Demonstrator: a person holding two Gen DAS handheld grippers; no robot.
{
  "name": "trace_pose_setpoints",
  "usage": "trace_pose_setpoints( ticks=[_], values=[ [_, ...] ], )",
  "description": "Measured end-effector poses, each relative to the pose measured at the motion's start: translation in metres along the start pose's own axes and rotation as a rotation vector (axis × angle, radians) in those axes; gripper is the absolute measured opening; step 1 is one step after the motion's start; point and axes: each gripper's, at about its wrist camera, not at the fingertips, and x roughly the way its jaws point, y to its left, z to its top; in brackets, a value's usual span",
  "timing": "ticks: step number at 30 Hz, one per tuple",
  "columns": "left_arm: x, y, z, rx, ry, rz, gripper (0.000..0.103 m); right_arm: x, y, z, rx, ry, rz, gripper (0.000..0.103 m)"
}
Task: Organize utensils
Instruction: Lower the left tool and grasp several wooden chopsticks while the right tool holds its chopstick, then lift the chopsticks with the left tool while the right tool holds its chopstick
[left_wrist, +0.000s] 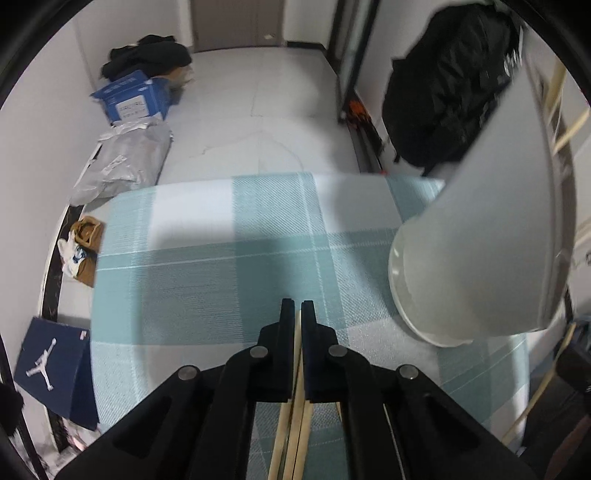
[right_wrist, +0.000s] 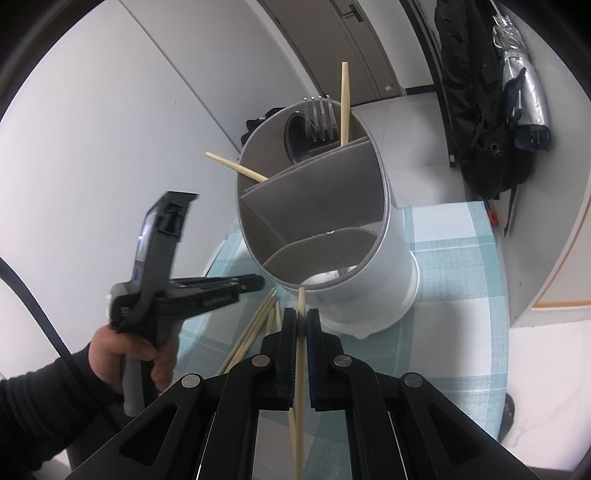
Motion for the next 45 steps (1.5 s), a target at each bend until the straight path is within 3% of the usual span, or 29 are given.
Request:
trace_pose_setpoints(
  ticks=[6, 8, 13, 17, 18, 21, 26, 40, 41, 45],
  values=[
    [-0.016, 0.009, -0.001, -0.050, -0.063, -0.008, 0.000, -0.005, 0.009, -0.006, -0.018, -0.025, 0.000, 0.004],
    [-0.006, 0.015, -0.003, -0.052, -0.012, -0.044, 0.000, -0.005, 0.009, -0.008, -0.010, -0.025, 0.000, 0.004],
    [0.019, 0.014, -0.022, 0.039, 0.076, 0.028, 0.005, -0.007, 0.013, -0.013, -0.023, -0.025, -0.013, 0.004],
    [0.029, 0.017, -0.026, 0.028, 0.129, 0.009, 0.006, -0.006, 0.012, -0.011, -0.025, -0.025, -0.019, 0.004],
    [0.031, 0.016, -0.026, 0.034, 0.132, 0.007, 0.011, -0.005, 0.011, -0.011, -0.022, -0.025, -0.021, 0.004],
    [0.032, 0.013, -0.024, 0.068, 0.139, 0.001, 0.043, -0.005, 0.011, -0.008, -0.014, -0.026, -0.018, 0.004],
    [0.033, 0.013, -0.026, 0.127, 0.130, 0.027, 0.046, -0.004, 0.013, -0.007, -0.028, -0.028, -0.014, 0.004],
    [0.040, 0.011, -0.014, 0.147, 0.135, 0.120, 0.046, -0.005, 0.011, -0.006, -0.018, -0.029, -0.003, 0.004],
    [0.041, 0.008, -0.013, 0.150, 0.130, 0.129, 0.043, -0.006, 0.011, -0.006, -0.022, -0.031, 0.000, 0.004],
    [0.048, -0.006, 0.001, 0.149, 0.151, 0.117, 0.007, -0.008, 0.011, -0.004, -0.029, -0.037, 0.003, 0.004]
  ],
)
